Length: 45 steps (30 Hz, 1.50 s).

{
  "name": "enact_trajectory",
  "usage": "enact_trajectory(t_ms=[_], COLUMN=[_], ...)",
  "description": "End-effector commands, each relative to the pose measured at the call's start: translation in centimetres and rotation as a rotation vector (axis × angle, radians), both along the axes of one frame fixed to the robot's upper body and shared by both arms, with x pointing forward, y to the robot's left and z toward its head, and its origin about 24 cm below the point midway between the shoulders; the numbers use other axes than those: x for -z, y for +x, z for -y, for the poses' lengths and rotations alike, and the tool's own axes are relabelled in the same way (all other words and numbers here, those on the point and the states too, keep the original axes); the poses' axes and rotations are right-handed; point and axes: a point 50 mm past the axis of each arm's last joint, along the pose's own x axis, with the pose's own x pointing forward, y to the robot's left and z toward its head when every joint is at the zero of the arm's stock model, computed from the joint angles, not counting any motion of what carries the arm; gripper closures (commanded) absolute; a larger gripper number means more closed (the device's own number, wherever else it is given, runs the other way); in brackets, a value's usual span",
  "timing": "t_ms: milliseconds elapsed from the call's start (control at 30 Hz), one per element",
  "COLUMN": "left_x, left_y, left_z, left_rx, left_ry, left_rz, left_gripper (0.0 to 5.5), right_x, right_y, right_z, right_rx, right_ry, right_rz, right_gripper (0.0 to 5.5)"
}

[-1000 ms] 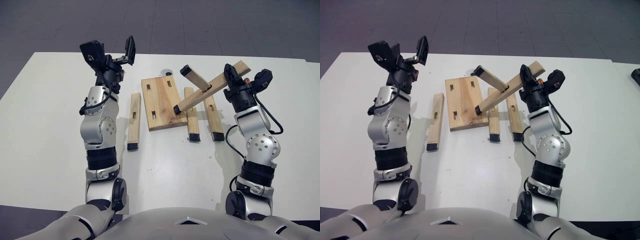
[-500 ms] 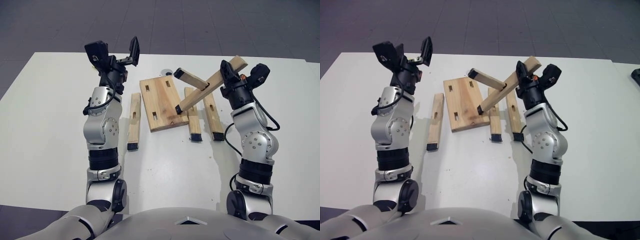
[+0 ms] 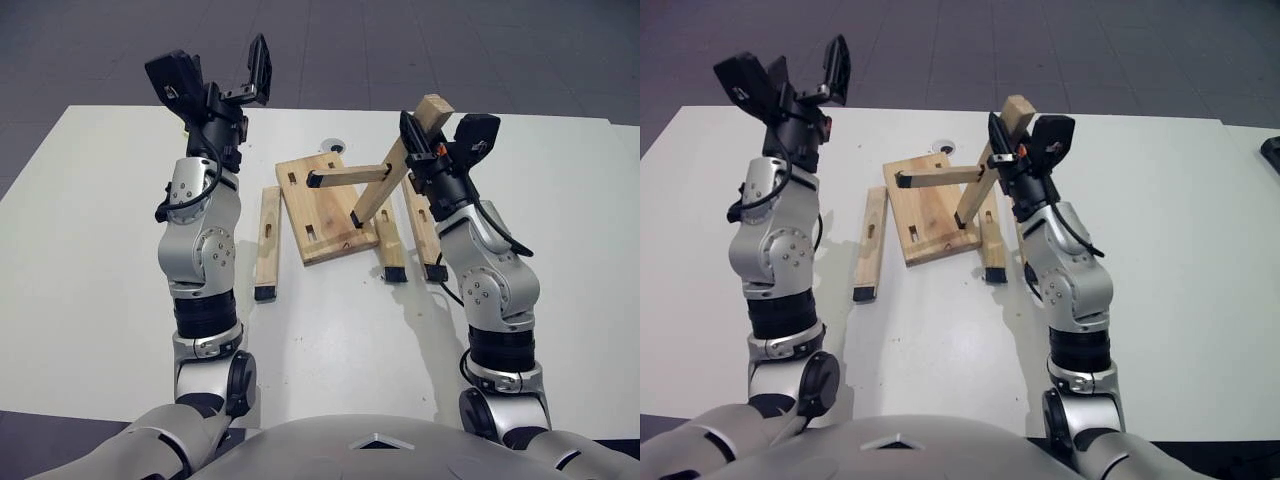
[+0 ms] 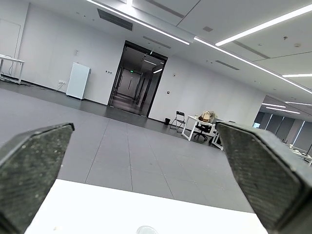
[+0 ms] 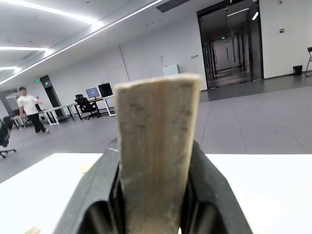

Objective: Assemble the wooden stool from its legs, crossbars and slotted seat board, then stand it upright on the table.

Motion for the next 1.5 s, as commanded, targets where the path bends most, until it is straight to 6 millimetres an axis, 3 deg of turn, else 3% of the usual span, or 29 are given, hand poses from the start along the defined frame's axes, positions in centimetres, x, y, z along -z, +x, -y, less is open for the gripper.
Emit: enact_trajectory(t_ms=[33, 167, 267, 567, 600, 1067, 1200, 1300, 1367, 1433, 1500], left_x=[-1.2, -1.8, -1.9, -1.9, -1.9, -1.2, -1.0, -1.1, -1.2, -1.5, -1.9], left_y=[-0.2, -0.3, -0.4, 0.2, 0.2, 0.4, 0.4, 0.5, 0.6, 0.6, 0.6], left_z=[0.5, 0.9, 0.8, 1.6, 1.6, 1.9, 1.6, 0.9, 0.0, -1.1, -2.0], left_rx=[0.017, 0.031, 0.030, 0.053, 0.056, 0.052, 0.033, 0.007, -0.027, -0.064, -0.088], left_ry=[-0.005, 0.001, 0.006, 0.005, 0.005, -0.016, -0.021, -0.017, -0.003, 0.004, 0.008], left_rz=[0.030, 0.043, 0.044, 0.042, 0.043, 0.035, 0.032, 0.035, 0.043, 0.051, 0.063], left_gripper=[0.10, 0.10, 0.10, 0.10, 0.10, 0.10, 0.10, 0.10, 0.10, 0.10, 0.10], right_x=[5.6, 7.8, 8.2, 4.8, 4.5, 1.3, -2.1, -6.5, -9.1, -9.0, -6.4], right_y=[-0.7, -1.4, -1.7, -0.5, -0.4, 0.0, -0.5, -1.8, -2.2, -1.4, -0.3], right_z=[0.2, -0.7, -0.7, -1.0, -1.0, -1.1, -0.2, 0.4, 2.0, 4.1, 6.0], right_rx=[0.016, -0.040, -0.047, -0.026, -0.027, -0.043, -0.073, -0.147, -0.131, -0.010, 0.133], right_ry=[-0.176, -0.261, -0.263, -0.162, -0.157, -0.110, -0.103, -0.043, 0.016, 0.016, -0.098], right_rz=[-0.254, -0.359, -0.380, -0.199, -0.187, -0.029, 0.102, 0.266, 0.354, 0.304, 0.142], right_gripper=[4.48, 4.48, 4.48, 4.48, 4.11, 1.94, 1.34, 0.76, 0.49, 0.18, 0.12])
